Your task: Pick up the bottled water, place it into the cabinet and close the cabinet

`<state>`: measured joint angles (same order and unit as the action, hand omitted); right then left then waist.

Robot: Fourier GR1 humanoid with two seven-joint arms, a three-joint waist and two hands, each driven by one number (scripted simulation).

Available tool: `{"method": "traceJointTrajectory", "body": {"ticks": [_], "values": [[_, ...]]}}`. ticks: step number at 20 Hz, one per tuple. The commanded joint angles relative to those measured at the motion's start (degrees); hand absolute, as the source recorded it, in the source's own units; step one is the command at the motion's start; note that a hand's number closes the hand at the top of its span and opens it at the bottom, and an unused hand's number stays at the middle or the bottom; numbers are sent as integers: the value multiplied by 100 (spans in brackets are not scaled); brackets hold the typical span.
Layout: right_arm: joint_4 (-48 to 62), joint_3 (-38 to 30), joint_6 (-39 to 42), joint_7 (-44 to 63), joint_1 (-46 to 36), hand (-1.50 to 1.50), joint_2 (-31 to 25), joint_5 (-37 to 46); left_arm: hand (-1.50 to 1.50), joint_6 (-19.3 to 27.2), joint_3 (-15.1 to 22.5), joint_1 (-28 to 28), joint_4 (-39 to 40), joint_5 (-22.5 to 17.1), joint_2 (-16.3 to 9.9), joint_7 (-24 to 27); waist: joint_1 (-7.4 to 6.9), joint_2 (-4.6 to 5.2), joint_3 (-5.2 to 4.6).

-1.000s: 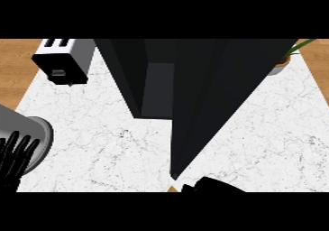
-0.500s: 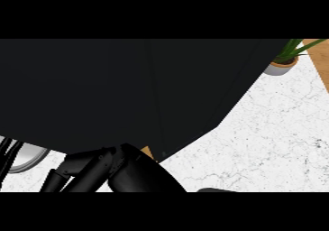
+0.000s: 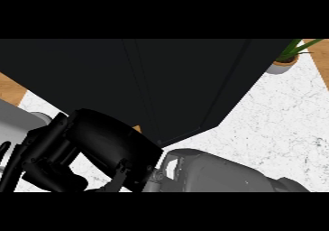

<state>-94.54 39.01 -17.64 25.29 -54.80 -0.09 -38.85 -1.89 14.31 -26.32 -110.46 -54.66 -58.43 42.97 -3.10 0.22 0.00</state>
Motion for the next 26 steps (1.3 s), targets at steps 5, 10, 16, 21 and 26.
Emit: {"method": "traceJointTrajectory", "body": {"ticks": [5, 10, 16, 21, 26], "values": [[1003, -827, 1323, -306, 119, 150, -79, -375, -150, -3, -591, -415, -427, -208, -60, -377, 182, -19, 4], [1784, -1089, 1707, -940, 209, 150, -13, 31, -150, -69, -513, -761, -487, 315, 295, -152, 153, -23, 1], [2562, -1610, 1573, -1401, -75, 150, -449, 663, -150, -185, -792, -561, -457, -60, 213, -582, 201, -11, 2], [2944, -1889, 1479, -1701, -69, 150, -722, 928, -150, -260, -802, -605, -379, 102, 277, -555, 167, -4, -1], [3135, -2196, 1406, -1634, -349, 150, -760, 869, -150, -92, -750, -404, -716, 89, 264, -835, 166, 10, 5]]}}
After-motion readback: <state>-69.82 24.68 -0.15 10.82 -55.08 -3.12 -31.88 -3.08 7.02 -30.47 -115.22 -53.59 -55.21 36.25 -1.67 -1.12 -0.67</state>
